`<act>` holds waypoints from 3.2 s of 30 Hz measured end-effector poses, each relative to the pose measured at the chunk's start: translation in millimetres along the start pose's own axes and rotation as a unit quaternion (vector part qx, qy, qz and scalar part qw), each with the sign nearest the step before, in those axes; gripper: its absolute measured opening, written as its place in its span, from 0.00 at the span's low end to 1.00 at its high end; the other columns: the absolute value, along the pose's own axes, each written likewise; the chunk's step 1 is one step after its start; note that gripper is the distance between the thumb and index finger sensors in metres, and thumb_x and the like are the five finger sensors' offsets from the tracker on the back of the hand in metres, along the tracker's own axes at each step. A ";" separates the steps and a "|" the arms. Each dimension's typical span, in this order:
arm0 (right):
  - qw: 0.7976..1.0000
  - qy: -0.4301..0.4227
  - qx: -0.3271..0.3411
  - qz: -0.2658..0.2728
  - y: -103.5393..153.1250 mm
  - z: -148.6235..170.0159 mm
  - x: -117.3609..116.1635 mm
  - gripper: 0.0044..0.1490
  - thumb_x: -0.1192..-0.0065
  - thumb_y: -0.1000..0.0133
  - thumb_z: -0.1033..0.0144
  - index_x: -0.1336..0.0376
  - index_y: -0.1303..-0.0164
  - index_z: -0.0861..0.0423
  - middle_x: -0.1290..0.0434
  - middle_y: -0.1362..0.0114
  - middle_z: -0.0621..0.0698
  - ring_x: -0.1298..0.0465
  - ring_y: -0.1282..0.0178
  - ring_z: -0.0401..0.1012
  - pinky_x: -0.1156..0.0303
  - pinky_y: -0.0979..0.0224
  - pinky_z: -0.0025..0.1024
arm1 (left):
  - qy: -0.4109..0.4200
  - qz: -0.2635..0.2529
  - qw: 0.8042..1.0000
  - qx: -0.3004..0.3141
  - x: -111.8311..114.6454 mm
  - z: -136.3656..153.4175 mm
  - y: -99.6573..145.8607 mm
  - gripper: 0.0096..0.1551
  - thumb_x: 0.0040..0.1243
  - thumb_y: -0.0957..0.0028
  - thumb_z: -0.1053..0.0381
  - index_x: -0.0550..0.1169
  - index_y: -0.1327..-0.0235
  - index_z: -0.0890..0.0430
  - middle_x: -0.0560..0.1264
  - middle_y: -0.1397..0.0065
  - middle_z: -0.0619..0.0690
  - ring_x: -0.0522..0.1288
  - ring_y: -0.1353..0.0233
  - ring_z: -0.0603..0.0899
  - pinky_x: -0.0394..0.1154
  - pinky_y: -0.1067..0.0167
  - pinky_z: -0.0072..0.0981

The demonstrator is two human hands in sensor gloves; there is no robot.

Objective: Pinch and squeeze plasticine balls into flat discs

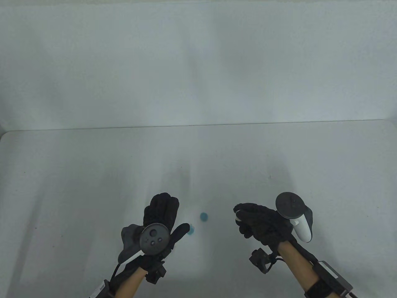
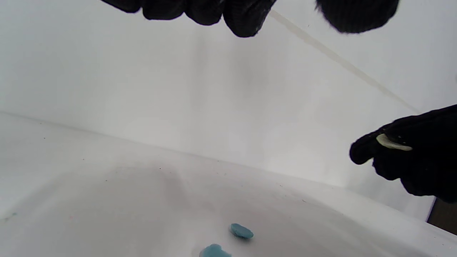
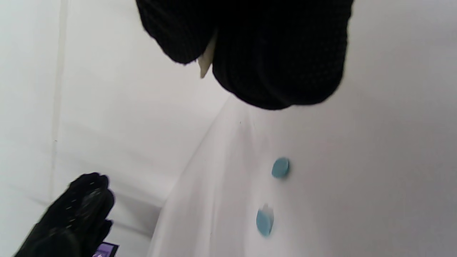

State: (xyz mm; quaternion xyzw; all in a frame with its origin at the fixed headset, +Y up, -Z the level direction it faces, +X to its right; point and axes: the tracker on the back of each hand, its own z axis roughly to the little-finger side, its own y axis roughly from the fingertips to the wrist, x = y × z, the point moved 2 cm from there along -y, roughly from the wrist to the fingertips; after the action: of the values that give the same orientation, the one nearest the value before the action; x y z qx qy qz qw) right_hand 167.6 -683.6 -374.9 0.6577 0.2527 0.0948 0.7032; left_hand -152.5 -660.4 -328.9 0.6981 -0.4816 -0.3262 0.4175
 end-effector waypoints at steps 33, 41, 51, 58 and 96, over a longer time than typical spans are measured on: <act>0.965 0.253 -0.065 0.008 -107.1 21.8 -69.7 0.24 0.36 0.40 0.65 0.30 0.35 0.59 0.16 0.46 0.55 0.14 0.57 0.42 0.15 0.58 0.24 | 0.001 0.003 1.000 -0.005 -0.9 1.0 -0.2 0.49 0.47 0.42 0.36 0.55 0.15 0.64 0.48 0.15 0.70 0.48 0.17 0.78 0.51 0.26 0.68; 0.934 0.355 -0.044 0.006 -115.2 11.9 -84.7 0.24 0.35 0.40 0.61 0.28 0.36 0.56 0.17 0.48 0.53 0.15 0.59 0.41 0.18 0.59 0.23 | 0.000 0.004 1.000 -0.007 -1.0 0.8 -0.5 0.49 0.47 0.42 0.36 0.55 0.16 0.64 0.48 0.15 0.70 0.48 0.17 0.78 0.51 0.26 0.68; 0.894 0.446 -0.032 0.014 -117.0 5.9 -95.3 0.24 0.35 0.40 0.58 0.30 0.36 0.54 0.17 0.50 0.49 0.16 0.59 0.41 0.18 0.60 0.23 | 0.000 0.004 1.000 -0.007 -1.4 0.7 -0.6 0.49 0.47 0.42 0.36 0.56 0.16 0.65 0.48 0.15 0.70 0.48 0.17 0.78 0.51 0.26 0.68; 0.870 0.492 -0.028 0.020 -116.4 4.4 -99.2 0.27 0.35 0.41 0.56 0.31 0.34 0.54 0.18 0.51 0.47 0.16 0.60 0.40 0.19 0.59 0.23 | 0.000 0.004 1.000 -0.007 -1.5 0.4 -0.7 0.49 0.47 0.42 0.36 0.55 0.15 0.65 0.48 0.15 0.70 0.48 0.17 0.78 0.51 0.26 0.68; 0.899 0.393 0.183 0.066 64.0 -23.9 -0.8 0.60 0.60 0.42 0.27 0.61 0.11 0.56 0.58 0.08 0.60 0.57 0.12 0.67 0.55 0.24 0.76 | -0.022 0.002 0.997 0.079 -11.3 -33.2 10.6 0.56 0.44 0.44 0.29 0.52 0.14 0.65 0.46 0.14 0.70 0.45 0.17 0.79 0.50 0.26 0.70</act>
State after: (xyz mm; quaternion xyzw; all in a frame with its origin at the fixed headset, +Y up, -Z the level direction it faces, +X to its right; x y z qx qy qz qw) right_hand 168.2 -655.5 -312.6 0.6995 0.4776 0.3439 0.4055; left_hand -131.9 -642.8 -304.3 0.7209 -0.5161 -0.3015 0.3507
